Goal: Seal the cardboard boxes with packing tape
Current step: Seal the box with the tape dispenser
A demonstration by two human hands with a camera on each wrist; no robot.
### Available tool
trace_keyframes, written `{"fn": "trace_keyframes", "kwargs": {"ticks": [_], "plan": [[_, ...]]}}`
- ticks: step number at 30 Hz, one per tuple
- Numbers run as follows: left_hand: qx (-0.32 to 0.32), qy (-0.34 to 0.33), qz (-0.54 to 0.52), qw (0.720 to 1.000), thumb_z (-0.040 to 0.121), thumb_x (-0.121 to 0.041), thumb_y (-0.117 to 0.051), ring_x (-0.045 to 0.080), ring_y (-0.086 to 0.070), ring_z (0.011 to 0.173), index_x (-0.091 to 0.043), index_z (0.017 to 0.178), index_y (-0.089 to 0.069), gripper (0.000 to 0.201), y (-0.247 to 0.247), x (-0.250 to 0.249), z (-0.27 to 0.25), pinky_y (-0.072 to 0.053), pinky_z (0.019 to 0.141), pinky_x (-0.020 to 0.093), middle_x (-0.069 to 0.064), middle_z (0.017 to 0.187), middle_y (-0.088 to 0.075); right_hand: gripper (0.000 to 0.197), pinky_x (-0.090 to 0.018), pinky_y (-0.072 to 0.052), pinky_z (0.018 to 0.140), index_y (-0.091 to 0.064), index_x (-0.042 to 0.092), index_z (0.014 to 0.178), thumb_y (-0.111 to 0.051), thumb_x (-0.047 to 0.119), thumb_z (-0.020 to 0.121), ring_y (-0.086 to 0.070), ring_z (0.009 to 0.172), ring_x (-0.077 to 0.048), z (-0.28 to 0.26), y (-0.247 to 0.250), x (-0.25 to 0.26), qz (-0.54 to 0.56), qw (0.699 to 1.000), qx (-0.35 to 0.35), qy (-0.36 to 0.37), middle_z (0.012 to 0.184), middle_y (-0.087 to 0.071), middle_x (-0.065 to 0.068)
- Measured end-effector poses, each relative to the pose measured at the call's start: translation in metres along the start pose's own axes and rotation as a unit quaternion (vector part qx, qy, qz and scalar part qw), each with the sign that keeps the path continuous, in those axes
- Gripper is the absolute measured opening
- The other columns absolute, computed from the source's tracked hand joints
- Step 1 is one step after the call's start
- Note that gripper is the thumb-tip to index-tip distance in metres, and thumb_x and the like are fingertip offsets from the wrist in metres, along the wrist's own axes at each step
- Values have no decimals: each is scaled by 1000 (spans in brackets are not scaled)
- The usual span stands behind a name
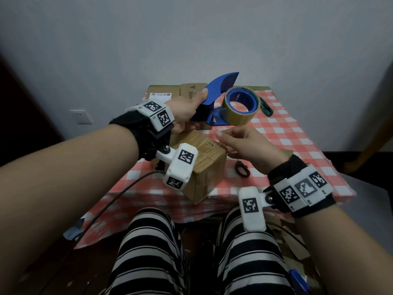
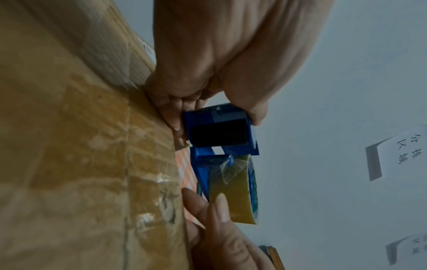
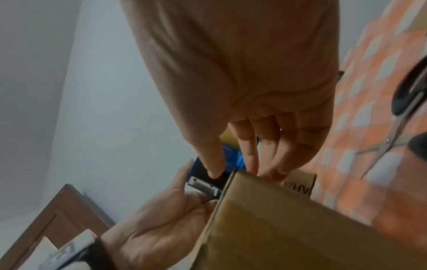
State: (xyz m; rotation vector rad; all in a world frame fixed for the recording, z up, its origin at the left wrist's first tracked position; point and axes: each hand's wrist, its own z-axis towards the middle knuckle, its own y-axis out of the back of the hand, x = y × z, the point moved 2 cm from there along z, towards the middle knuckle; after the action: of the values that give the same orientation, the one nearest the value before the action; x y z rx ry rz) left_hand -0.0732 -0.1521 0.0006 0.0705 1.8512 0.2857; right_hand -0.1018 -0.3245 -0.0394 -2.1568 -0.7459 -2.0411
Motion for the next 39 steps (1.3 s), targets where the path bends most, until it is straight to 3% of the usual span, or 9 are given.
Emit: {"fn": "trace_keyframes", "kwargs": {"ticks": [5, 11, 18, 21, 24, 28, 32, 37, 39], "plan": [[-7, -9, -8, 1000, 91, -63, -44, 20, -61, 89, -10, 128, -54, 66, -1, 0, -1, -43, 61, 22, 8, 122, -66, 25, -17, -32, 46, -67, 8, 73, -68, 25, 91, -39, 46, -6, -1, -7, 5, 18, 999, 7, -41, 53, -55, 3], [-8, -16, -12, 1000, 90, -63, -46, 21, -61, 87, -10, 127, -54, 65, -1, 1, 1, -43, 59, 22, 9, 122, -66, 17, -21, -38, 52, -67, 9, 71, -72, 10, 87, -47, 55, -11, 5, -4, 9, 4, 999, -27, -25, 68, -63, -6], [-9, -20, -18, 1000, 92, -60, -46, 22, -61, 88, -8, 125, -56, 63, -2, 2, 4, -42, 61, 23, 10, 119, -67, 28, -28, -38, 58, -68, 5, 76, -67, 28, 92, -43, 58, -13, 8, -6, 13, -71, 996, -14, -48, 70, -56, -8], [-14, -19, -19, 1000, 91, -60, -48, 23, -62, 90, -8, 123, -57, 61, -2, 3, 6, -43, 64, 24, 10, 119, -67, 23, -25, -32, 55, -70, 11, 71, -70, 24, 90, -38, 57, -14, 7, -9, 11, -51, 998, 15, -41, 72, -54, -10], [-16, -21, -22, 999, 90, -61, -49, 24, -64, 93, -9, 122, -56, 62, -2, 4, 6, -44, 67, 25, 10, 119, -67, 20, -23, -33, 53, -70, 8, 74, -71, 20, 89, -40, 55, -13, 8, -10, 10, -36, 999, 5, -38, 70, -56, -9], [-12, -18, -23, 999, 91, -60, -49, 23, -61, 88, -8, 123, -56, 62, -1, 3, 6, -43, 68, 26, 10, 118, -67, 27, -25, -41, 61, -67, 14, 87, -67, 41, 90, -47, 59, -12, 15, -10, 7, 12, 993, 11, -119, 68, -58, -1], [-10, -21, -23, 999, 91, -60, -49, 17, -57, 77, -10, 117, -57, 57, -2, 3, 5, -41, 60, 22, 6, 109, -65, 27, -27, -47, 69, -73, 21, 77, -59, 32, 97, -59, 68, -11, 18, -17, 5, 67, 988, 73, -121, 72, -70, 4], [-5, -16, -20, 1000, 91, -61, -48, 16, -59, 77, -9, 125, -57, 63, -1, 3, 5, -43, 62, 22, 5, 111, -66, 36, -25, -47, 63, -73, 19, 66, -57, 26, 98, -57, 58, -10, 25, -15, 1, 95, 983, 93, -130, 59, -64, 4], [-4, -14, -15, 1000, 91, -61, -46, 14, -59, 72, -11, 121, -57, 60, -1, 3, 5, -42, 61, 22, 4, 106, -65, 34, -24, -47, 56, -69, 20, 73, -50, 26, 101, -56, 50, -7, 28, -11, -1, 101, 978, 113, -144, 51, -60, 8]]}}
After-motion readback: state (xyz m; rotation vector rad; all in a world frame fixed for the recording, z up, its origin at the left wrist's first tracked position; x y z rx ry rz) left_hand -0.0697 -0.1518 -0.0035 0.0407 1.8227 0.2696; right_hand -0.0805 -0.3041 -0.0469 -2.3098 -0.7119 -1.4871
